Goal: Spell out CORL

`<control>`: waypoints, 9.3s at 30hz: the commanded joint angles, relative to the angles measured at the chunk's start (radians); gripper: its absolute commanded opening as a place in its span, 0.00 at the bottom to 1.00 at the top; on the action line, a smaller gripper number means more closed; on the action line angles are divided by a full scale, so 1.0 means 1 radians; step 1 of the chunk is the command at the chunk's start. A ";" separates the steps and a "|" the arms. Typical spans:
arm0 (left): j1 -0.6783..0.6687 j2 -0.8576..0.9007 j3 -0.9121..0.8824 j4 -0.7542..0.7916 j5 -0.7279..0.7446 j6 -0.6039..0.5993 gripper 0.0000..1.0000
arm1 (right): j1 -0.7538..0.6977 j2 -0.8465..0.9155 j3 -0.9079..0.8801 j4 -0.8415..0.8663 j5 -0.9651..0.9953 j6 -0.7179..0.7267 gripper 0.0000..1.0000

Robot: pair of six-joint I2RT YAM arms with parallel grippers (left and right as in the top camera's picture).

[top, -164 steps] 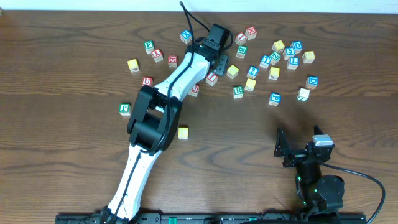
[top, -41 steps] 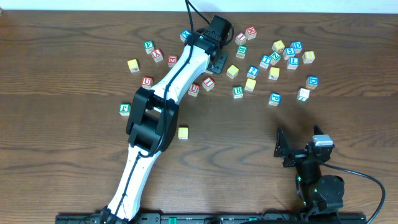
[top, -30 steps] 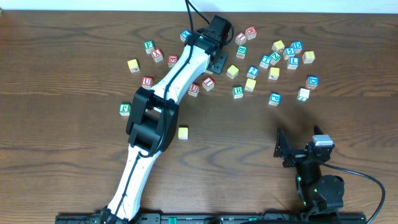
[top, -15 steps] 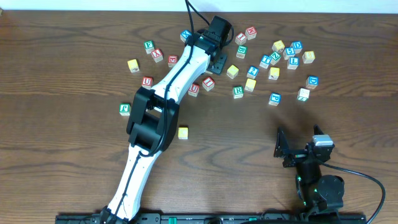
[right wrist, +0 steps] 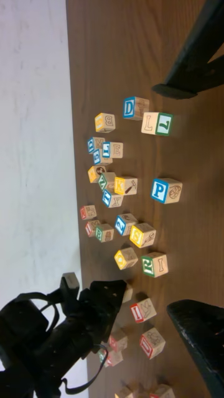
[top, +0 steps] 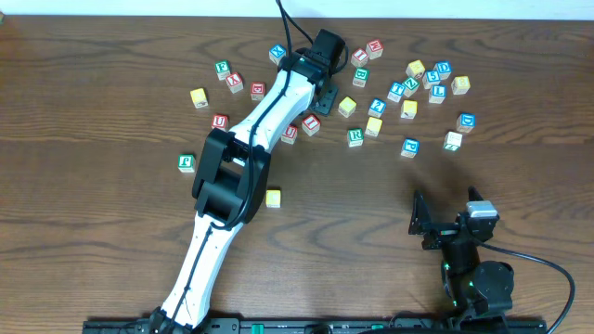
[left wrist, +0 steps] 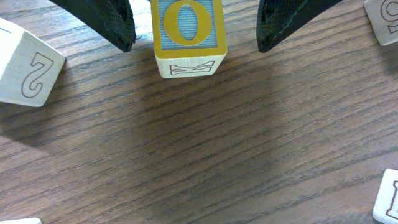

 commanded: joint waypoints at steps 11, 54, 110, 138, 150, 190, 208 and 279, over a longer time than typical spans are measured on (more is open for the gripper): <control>0.005 0.016 0.006 0.008 -0.013 -0.010 0.55 | -0.011 -0.007 -0.002 -0.004 -0.005 -0.013 0.99; 0.004 0.027 -0.003 0.008 -0.001 -0.035 0.43 | -0.011 -0.007 -0.002 -0.004 -0.005 -0.013 0.99; -0.001 -0.486 -0.006 -0.542 0.051 -0.132 0.08 | -0.011 -0.007 -0.002 -0.004 -0.005 -0.013 0.99; -0.105 -1.021 -0.946 -0.076 0.074 -0.420 0.07 | -0.011 -0.007 -0.002 -0.004 -0.005 -0.013 0.99; -0.256 -1.020 -1.152 0.087 -0.066 -0.609 0.07 | -0.011 -0.007 -0.002 -0.004 -0.005 -0.013 0.99; -0.262 -0.903 -1.295 0.336 -0.115 -0.618 0.08 | -0.011 -0.007 -0.002 -0.004 -0.005 -0.013 0.99; -0.270 -0.859 -1.321 0.394 -0.179 -0.593 0.08 | -0.011 -0.007 -0.002 -0.004 -0.005 -0.013 0.99; -0.273 -0.797 -1.322 0.443 -0.177 -0.578 0.50 | -0.011 -0.007 -0.002 -0.004 -0.005 -0.013 0.99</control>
